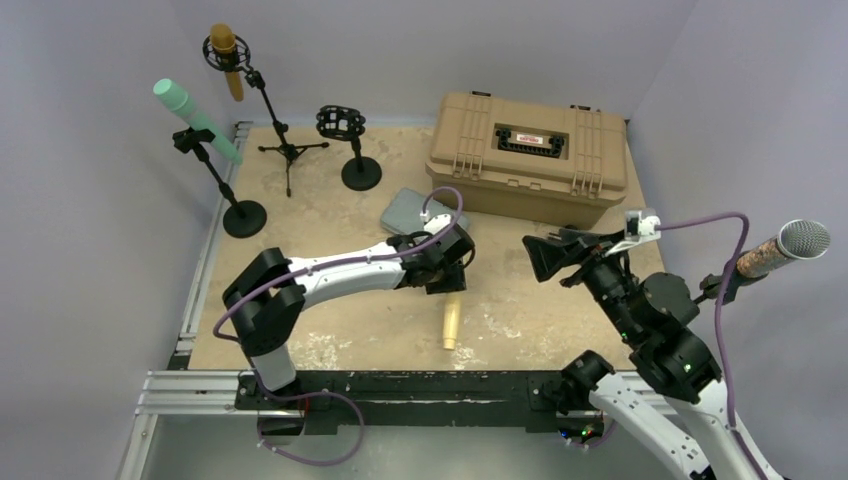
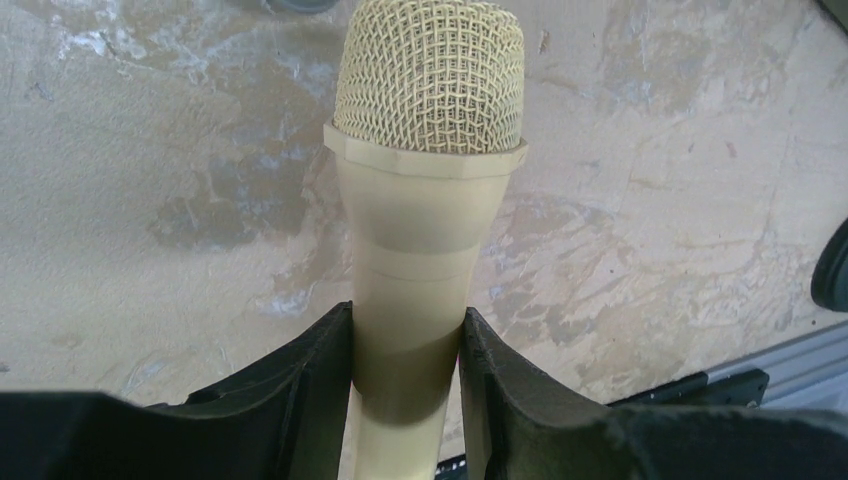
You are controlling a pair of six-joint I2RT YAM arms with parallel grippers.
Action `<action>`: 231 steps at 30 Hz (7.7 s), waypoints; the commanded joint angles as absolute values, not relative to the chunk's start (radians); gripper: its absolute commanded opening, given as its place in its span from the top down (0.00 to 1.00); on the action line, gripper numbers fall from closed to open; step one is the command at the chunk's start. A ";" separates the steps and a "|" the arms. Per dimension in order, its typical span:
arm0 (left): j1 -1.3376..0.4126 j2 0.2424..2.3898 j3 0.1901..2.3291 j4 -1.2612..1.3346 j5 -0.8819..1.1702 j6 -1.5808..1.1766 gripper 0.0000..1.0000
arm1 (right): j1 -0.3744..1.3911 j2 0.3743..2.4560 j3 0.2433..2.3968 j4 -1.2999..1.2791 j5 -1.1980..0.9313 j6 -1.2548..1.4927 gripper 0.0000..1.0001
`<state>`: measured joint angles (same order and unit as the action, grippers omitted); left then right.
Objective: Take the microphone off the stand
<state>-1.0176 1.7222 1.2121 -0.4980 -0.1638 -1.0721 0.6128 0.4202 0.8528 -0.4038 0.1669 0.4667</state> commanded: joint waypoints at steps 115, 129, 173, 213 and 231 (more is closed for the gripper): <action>-0.145 1.470 1.001 0.435 -0.175 -1.507 0.19 | 0.608 0.429 0.833 -0.359 0.227 0.511 0.08; -0.144 1.569 1.074 0.342 -0.174 -1.594 0.54 | 0.608 0.424 0.833 -0.370 0.234 0.512 0.08; -0.121 0.954 1.128 -0.489 0.194 -0.883 1.00 | 0.608 0.515 0.745 -0.278 0.165 0.486 0.08; -0.095 0.887 0.975 -0.705 0.600 -0.743 1.00 | 0.673 1.387 0.971 0.393 -0.468 0.704 0.12; -0.095 0.900 0.947 -0.702 0.599 -0.757 1.00 | 0.723 1.474 0.959 0.440 -0.424 0.727 0.22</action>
